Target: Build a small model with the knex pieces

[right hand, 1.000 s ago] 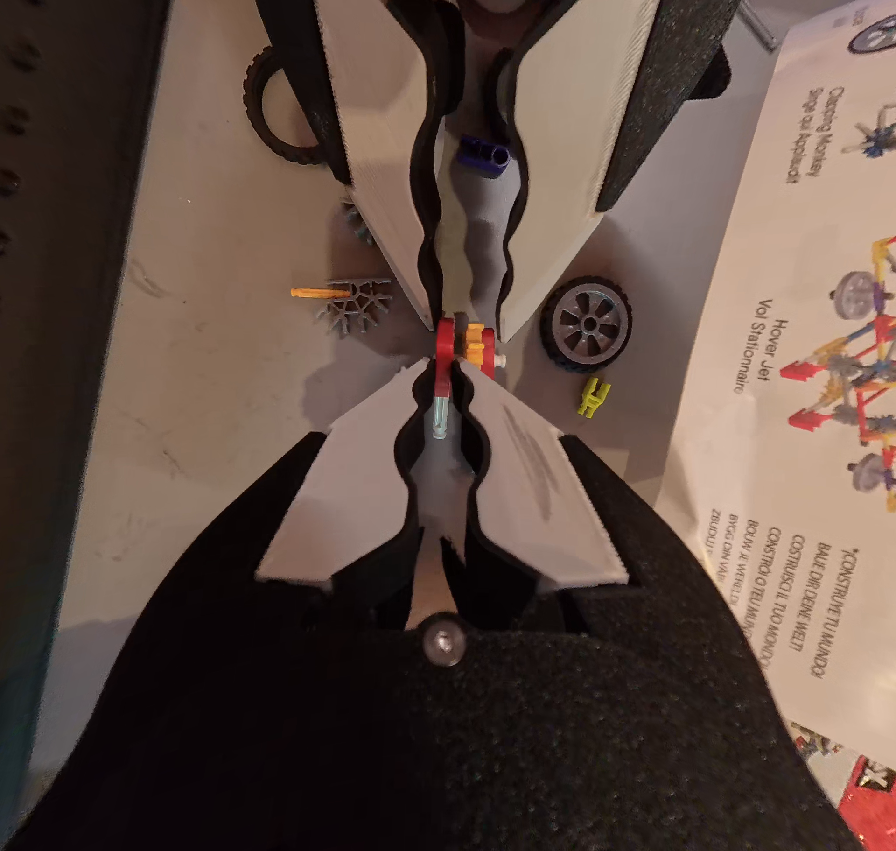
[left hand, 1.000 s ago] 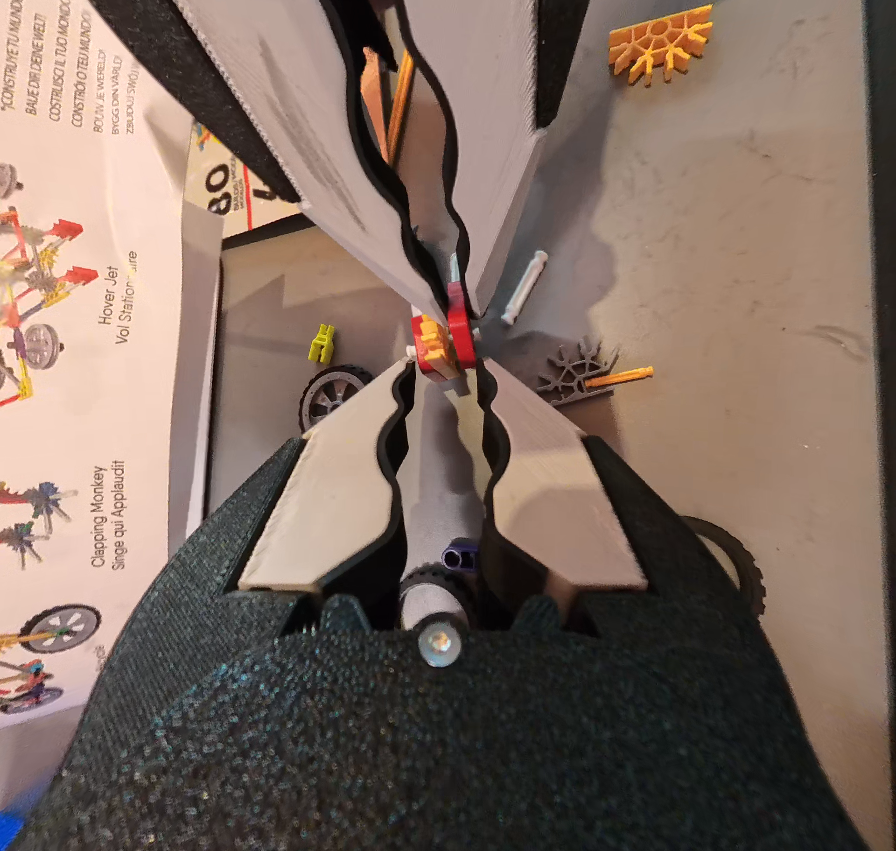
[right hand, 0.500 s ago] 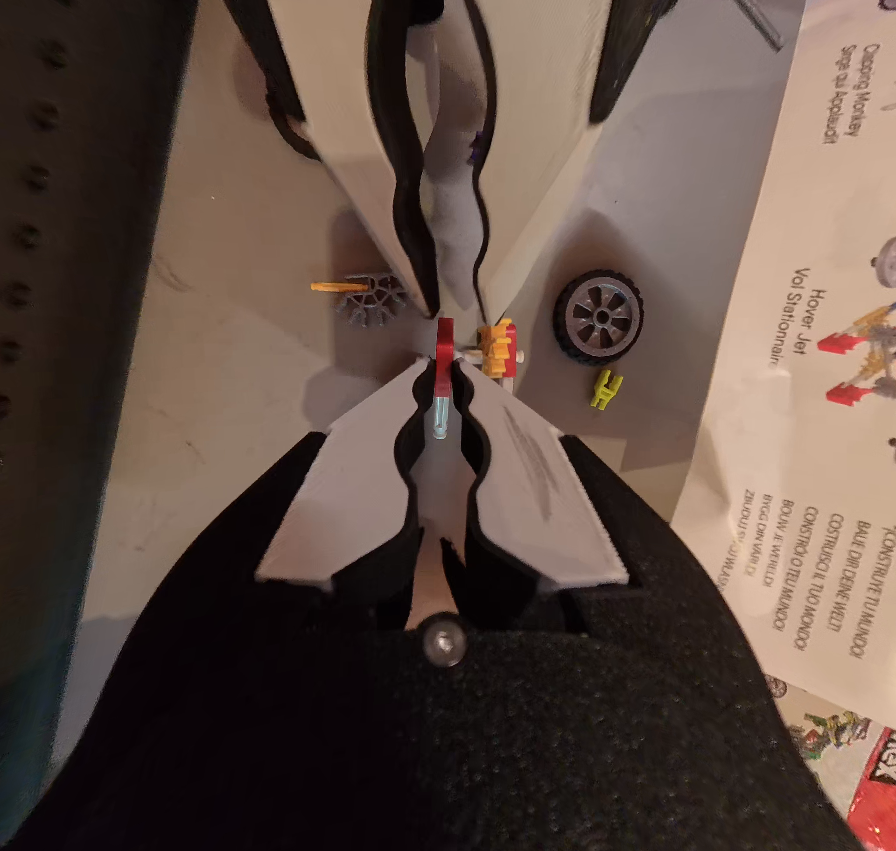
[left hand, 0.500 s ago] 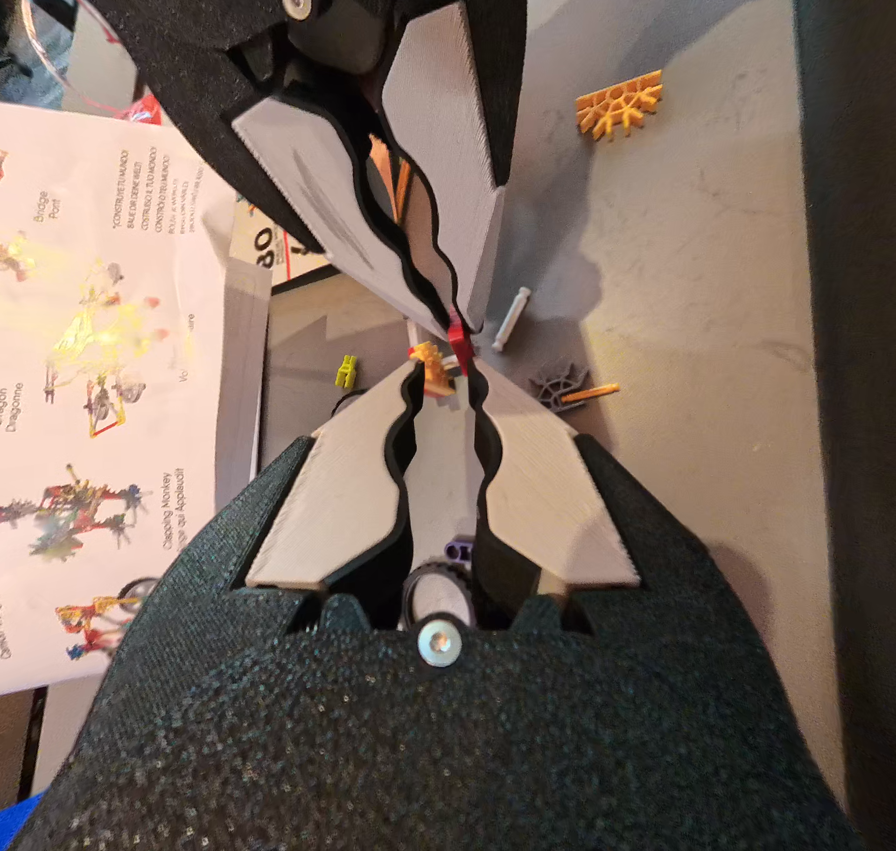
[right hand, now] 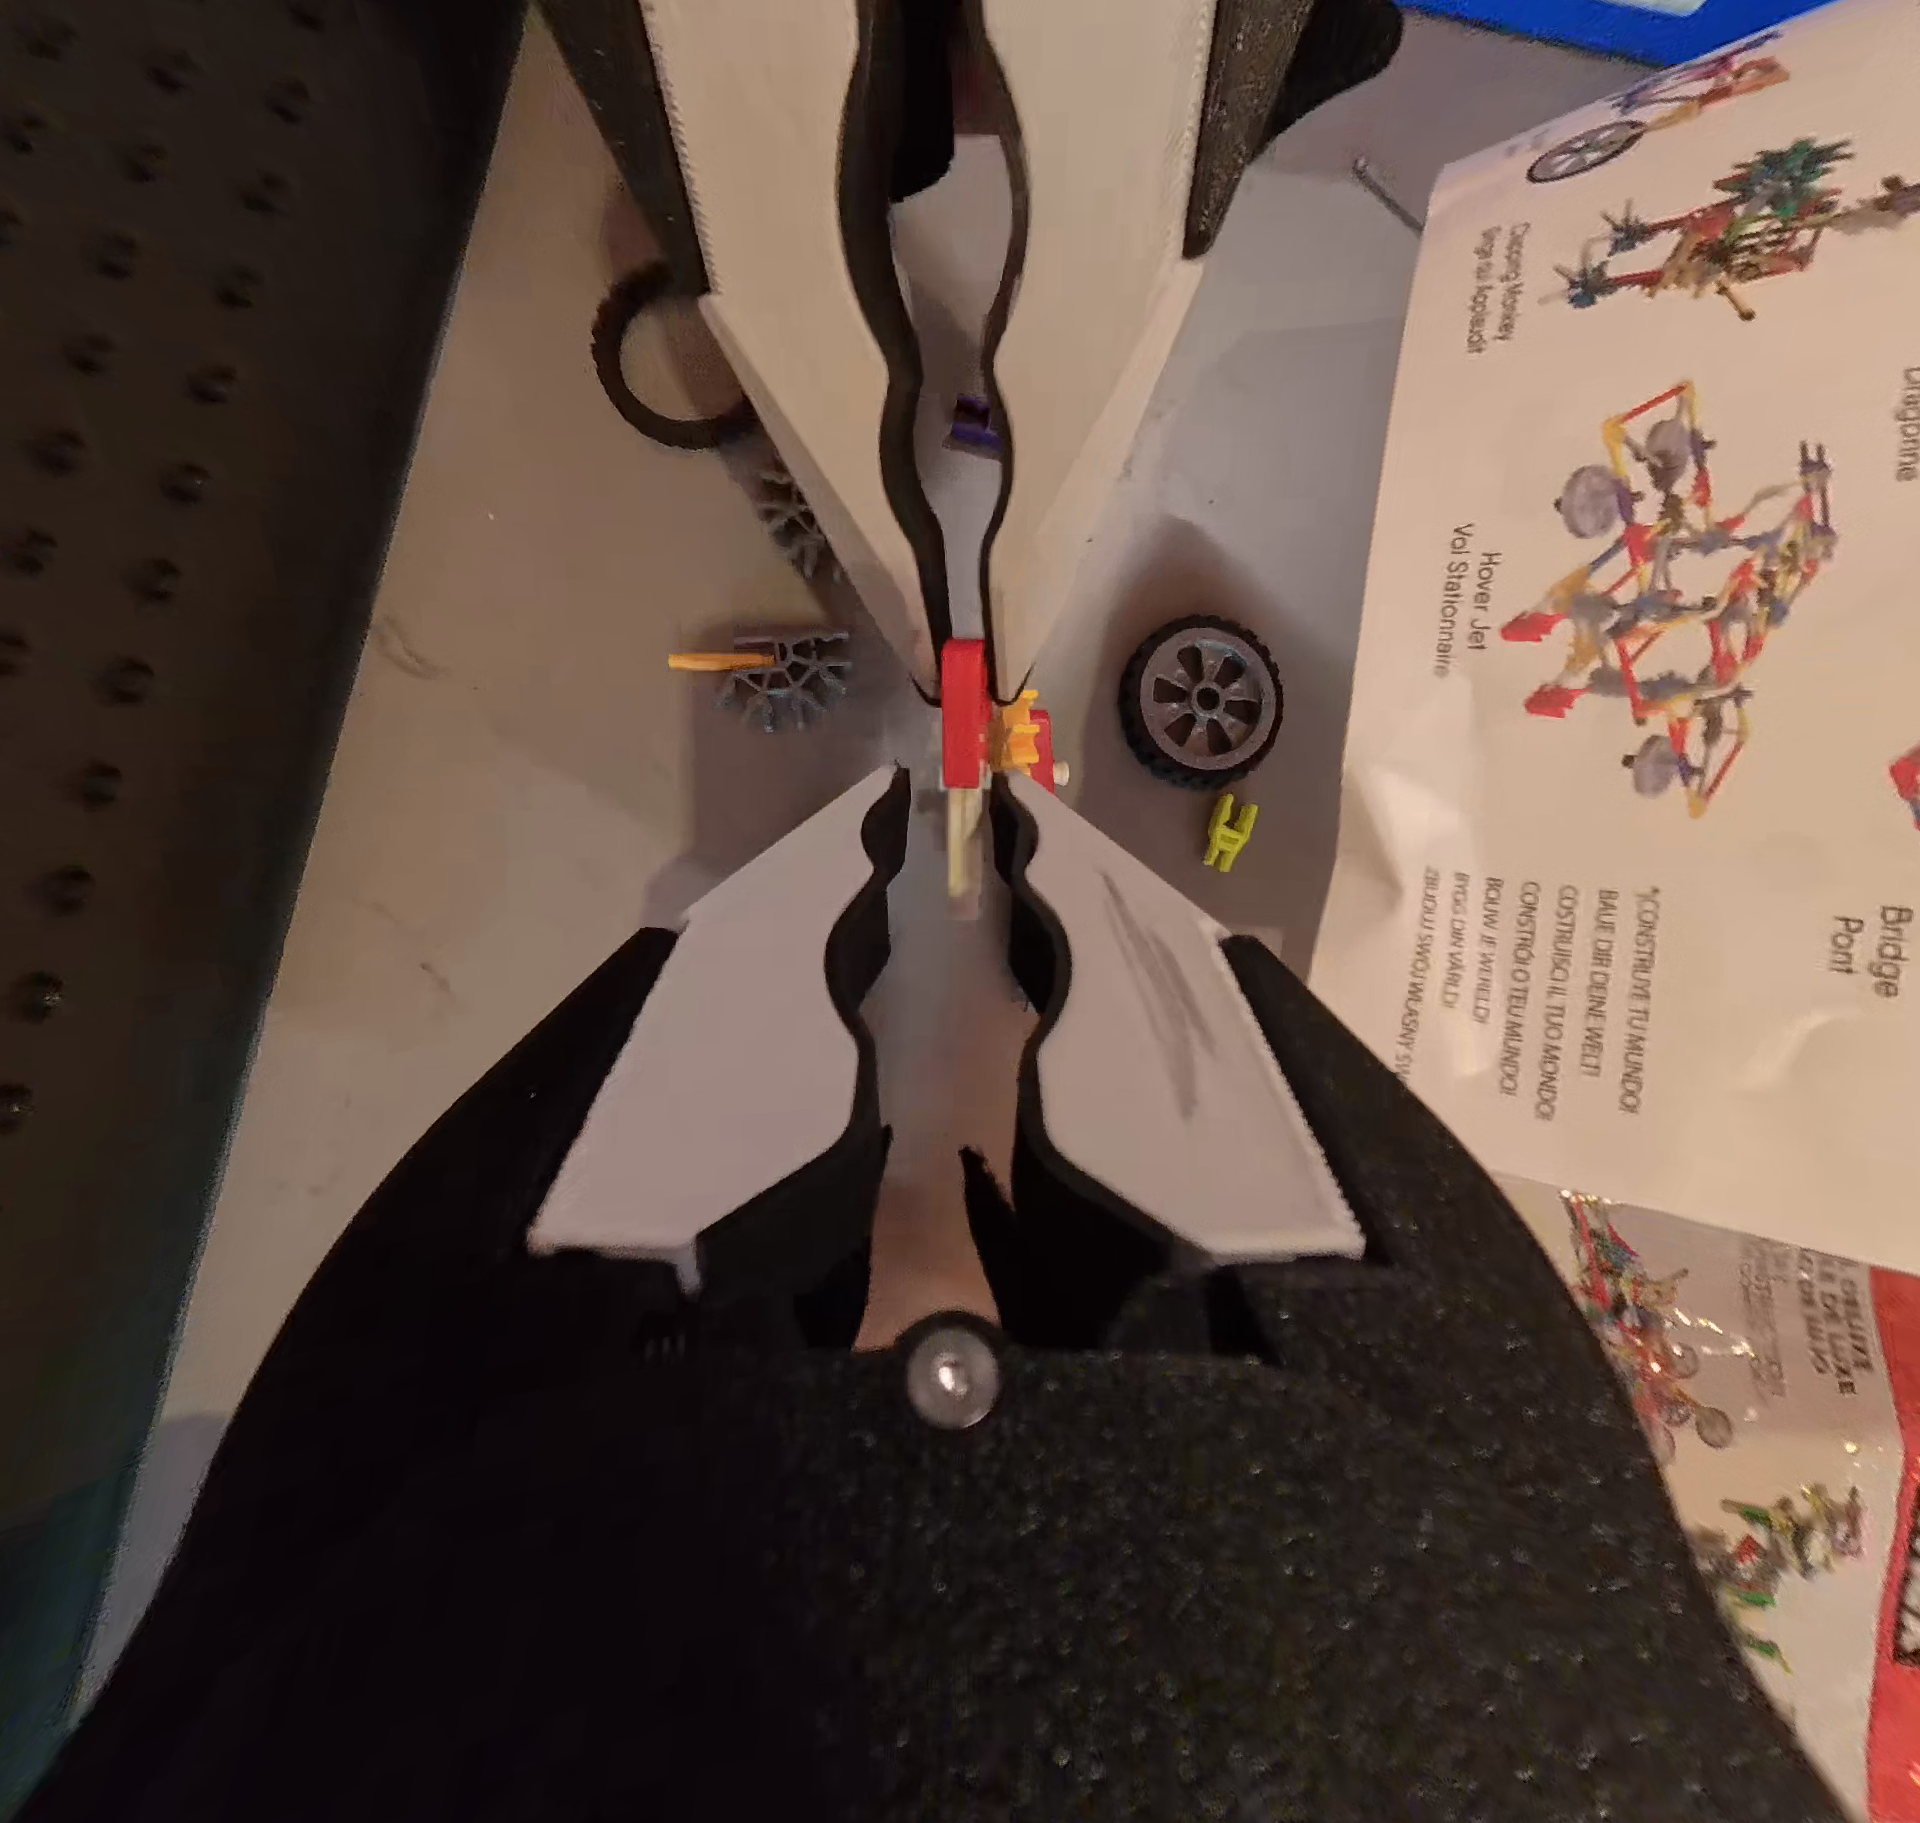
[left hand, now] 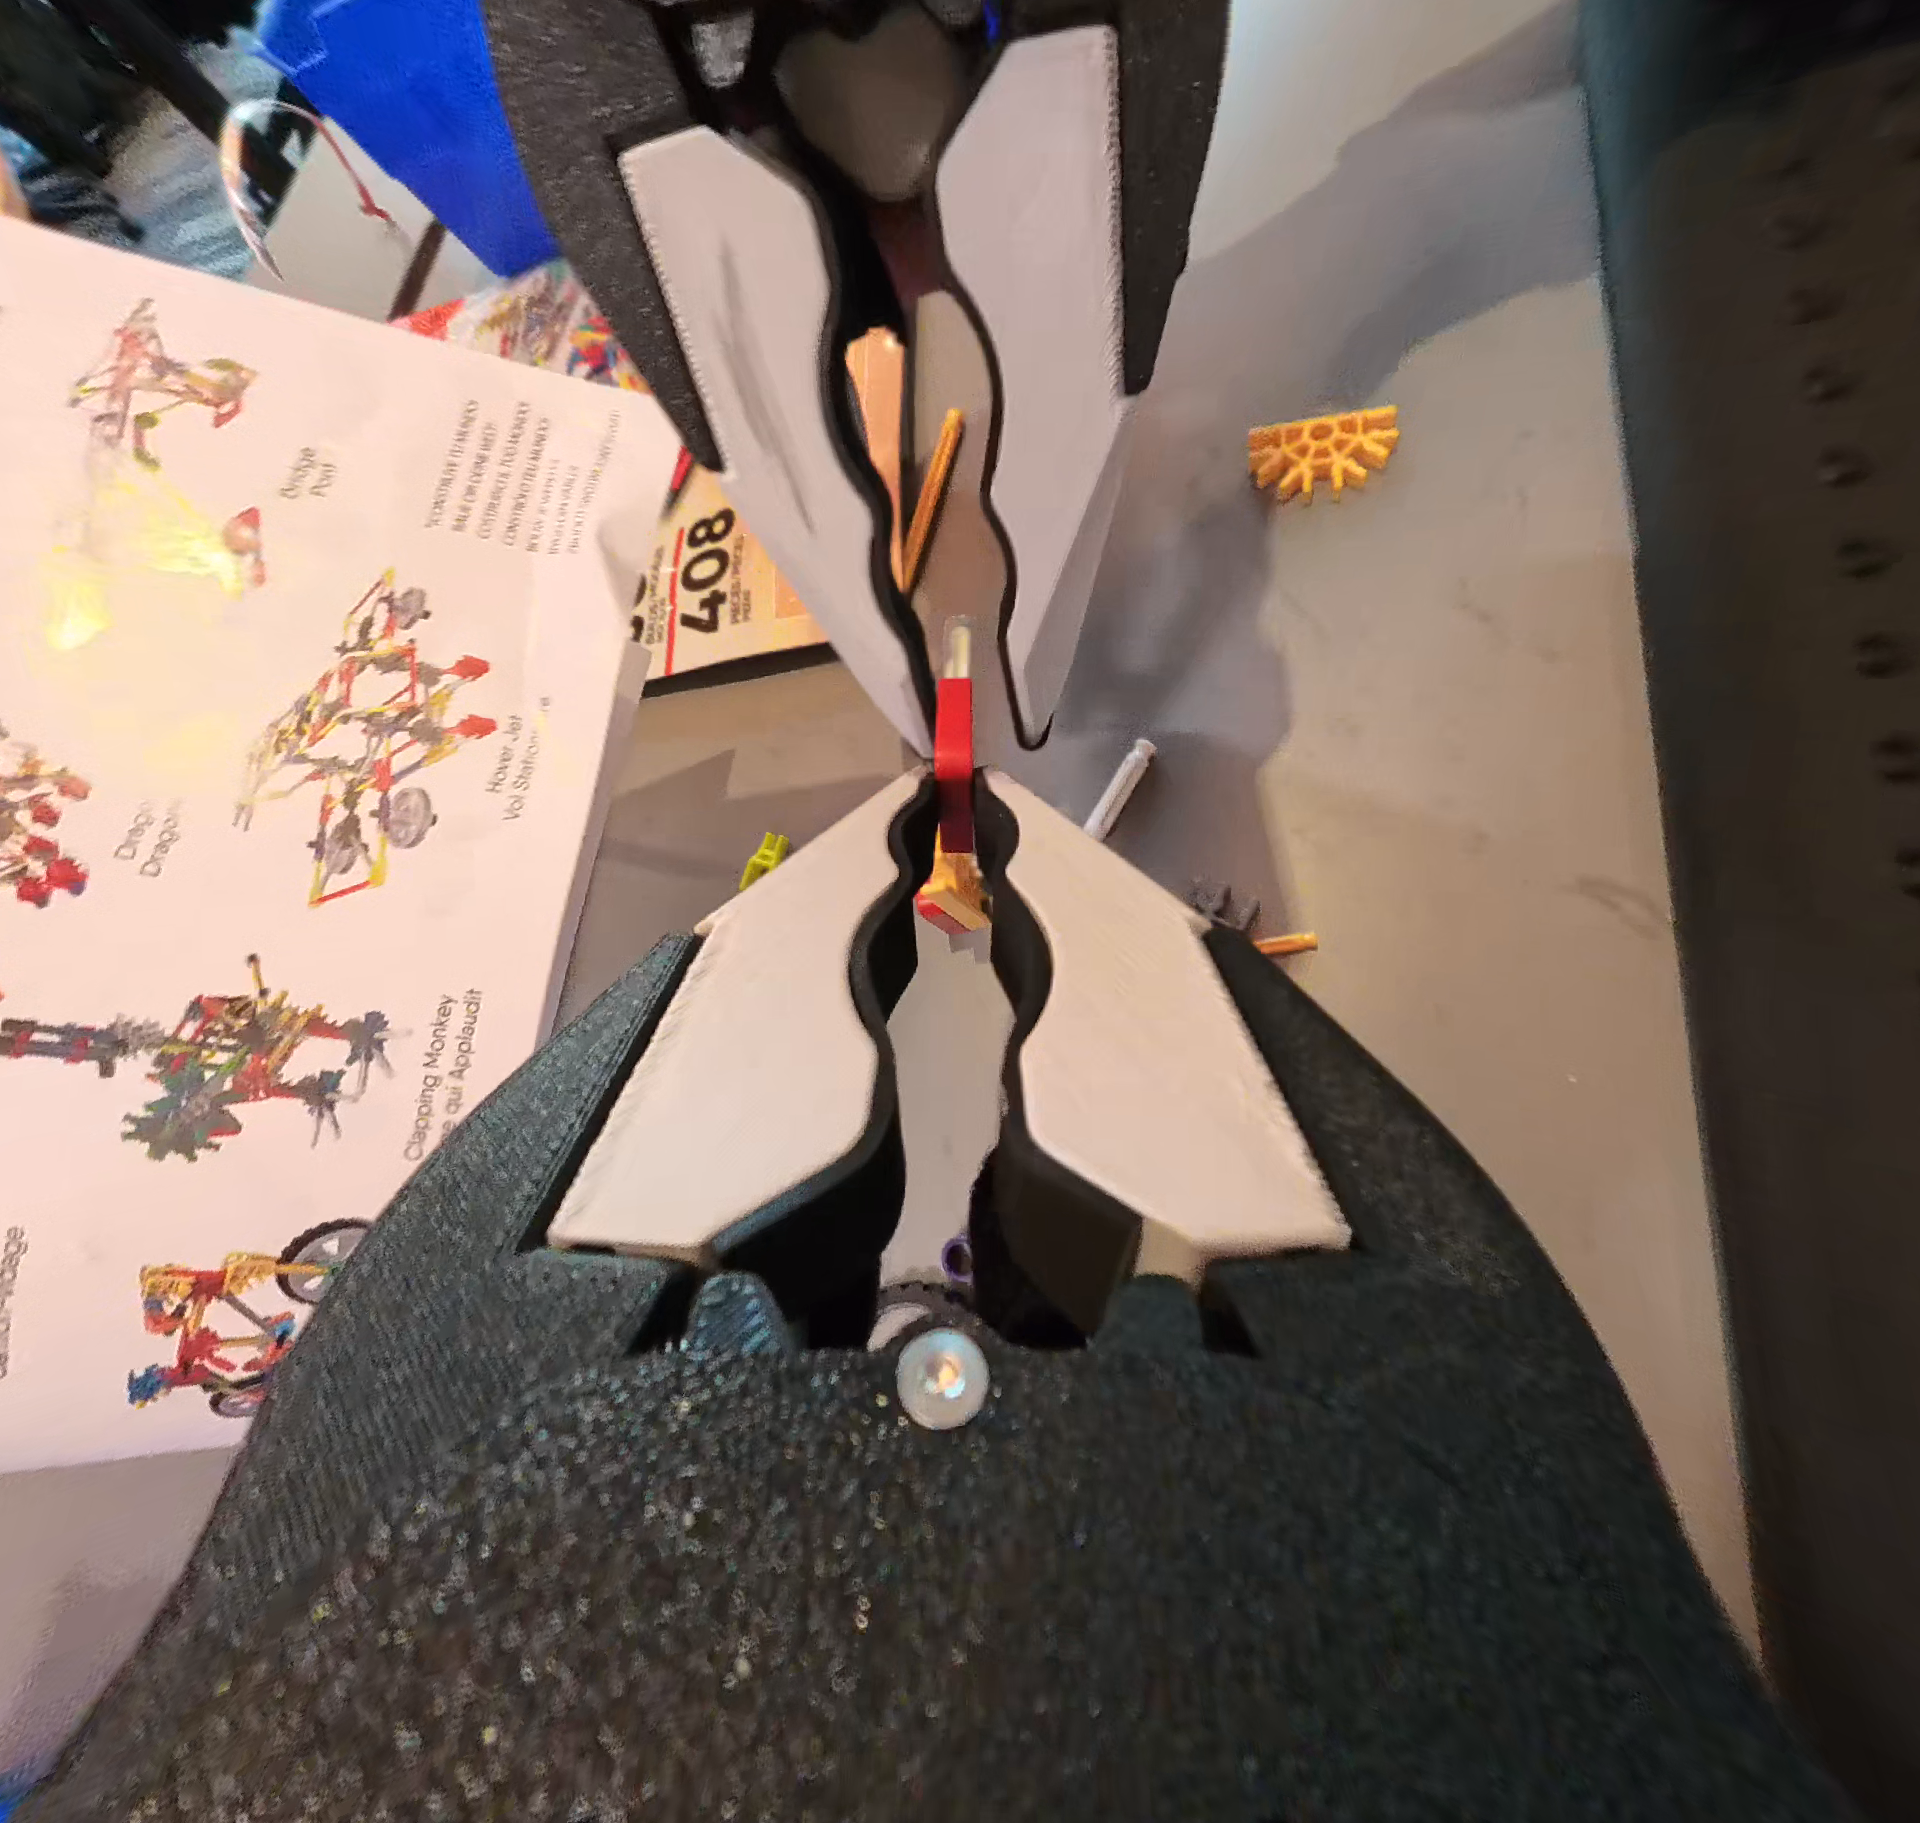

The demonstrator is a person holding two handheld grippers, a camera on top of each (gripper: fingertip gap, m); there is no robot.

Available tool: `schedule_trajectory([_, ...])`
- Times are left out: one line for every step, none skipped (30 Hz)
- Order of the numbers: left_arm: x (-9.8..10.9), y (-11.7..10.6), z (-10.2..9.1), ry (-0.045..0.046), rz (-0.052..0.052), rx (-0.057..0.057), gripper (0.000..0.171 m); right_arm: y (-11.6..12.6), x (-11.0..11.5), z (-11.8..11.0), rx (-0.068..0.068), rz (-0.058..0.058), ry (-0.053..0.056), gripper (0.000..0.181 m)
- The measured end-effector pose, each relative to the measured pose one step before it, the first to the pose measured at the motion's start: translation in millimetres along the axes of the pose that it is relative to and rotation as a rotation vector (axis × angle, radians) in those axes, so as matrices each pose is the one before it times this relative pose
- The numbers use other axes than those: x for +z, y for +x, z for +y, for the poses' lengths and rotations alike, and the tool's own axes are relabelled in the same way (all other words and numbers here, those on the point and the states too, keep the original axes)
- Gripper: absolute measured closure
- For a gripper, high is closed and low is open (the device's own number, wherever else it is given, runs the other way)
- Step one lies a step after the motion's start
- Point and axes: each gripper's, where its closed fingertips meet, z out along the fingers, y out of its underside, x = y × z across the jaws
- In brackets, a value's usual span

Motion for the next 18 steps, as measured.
schedule_trajectory([-0.48,-0.55,-1.22,0.01487,0.0042,-0.0148,0.166,-0.48,-1.47,-2.38,0.0064,-0.0069,0.0275,0.168])
schedule_trajectory([0.15,1.02,-0.55,0.00954,0.0113,-0.0122,0.166,0.13,-1.37,-1.74,0.0059,-0.004,0.0206,0.171])
schedule_trajectory([0.12,0.75,-0.99,0.00971,0.0074,-0.0096,0.166,1.21,-1.38,-0.56,0.0018,0.0025,0.0123,0.175])
schedule_trajectory([0.08,-1.0,-1.0,0.00956,-0.0011,-0.011,0.166,0.86,-1.4,-0.49,0.0035,-0.0001,0.0113,0.175])
schedule_trajectory([-0.35,-0.68,-0.71,0.00766,0.0031,-0.0112,0.166,0.44,-1.13,-0.61,0.0099,-0.0037,0.0116,0.175])
schedule_trajectory([-0.22,-0.3,0.1,0.00304,0.0045,-0.0086,0.166,0.45,-1.2,-0.77,0.0098,-0.0031,0.0118,0.175])
schedule_trajectory([0.02,0.26,0.8,-0.00001,0.0076,-0.0097,0.166,-0.05,-0.9,-0.56,0.0054,-0.0037,0.0078,0.176])
schedule_trajectory([0.75,1.57,0.83,-0.00106,0.013,-0.0101,0.166,-0.82,0.18,0.57,0.0008,-0.006,-0.0025,0.176])
schedule_trajectory([1.52,0.46,2.36,-0.01169,0.0005,0.0013,0.166,-0.13,1.16,1.49,-0.0034,0.0,-0.0118,0.176])
schedule_trajectory([1.81,-0.61,4.17,-0.0239,-0.0117,0.0173,0.165,0.38,1.98,2.24,-0.003,0.0034,-0.0172,0.176])
schedule_trajectory([1.59,-0.01,4.56,-0.02761,-0.0114,0.0249,0.165,0.04,2.37,2.22,-0.0025,0.0011,-0.0176,0.176])
schedule_trajectory([0.75,0.06,2.68,-0.01945,-0.012,0.0229,0.163,-0.59,2.55,1.99,-0.0018,-0.0023,-0.0161,0.176])
schedule_trajectory([-0.08,-0.63,1.12,-0.01183,-0.013,0.0125,0.159,-0.93,2.15,1.93,-0.0013,-0.005,-0.0157,0.176])
schedule_trajectory([-1.13,-0.78,0.4,-0.00828,-0.0083,0.0027,0.153,-0.66,1.91,2.22,-0.0033,-0.0025,-0.0174,0.176])
schedule_trajectory([-1.62,-0.52,0.16,-0.00498,-0.0018,-0.0019,0.143,0.16,1.46,2.56,-0.0024,0.0018,-0.0195,0.177])
schedule_trajectory([-1.54,-1.17,0.32,-0.004,-0.0036,-0.0062,0.135,0.57,1.25,2.68,-0.0019,0.0037,-0.0203,0.176])
schedule_trajectory([-0.77,-1.42,1.41,-0.00765,-0.0046,-0.0076,0.13,0.92,1.19,1.87,-0.0028,0.0055,-0.0165,0.176])
schedule_trajectory([0.54,-1.25,2.88,-0.0128,-0.0041,-0.004,0.128,0.38,1.08,0.97,-0.0018,0.0012,-0.0116,0.176])
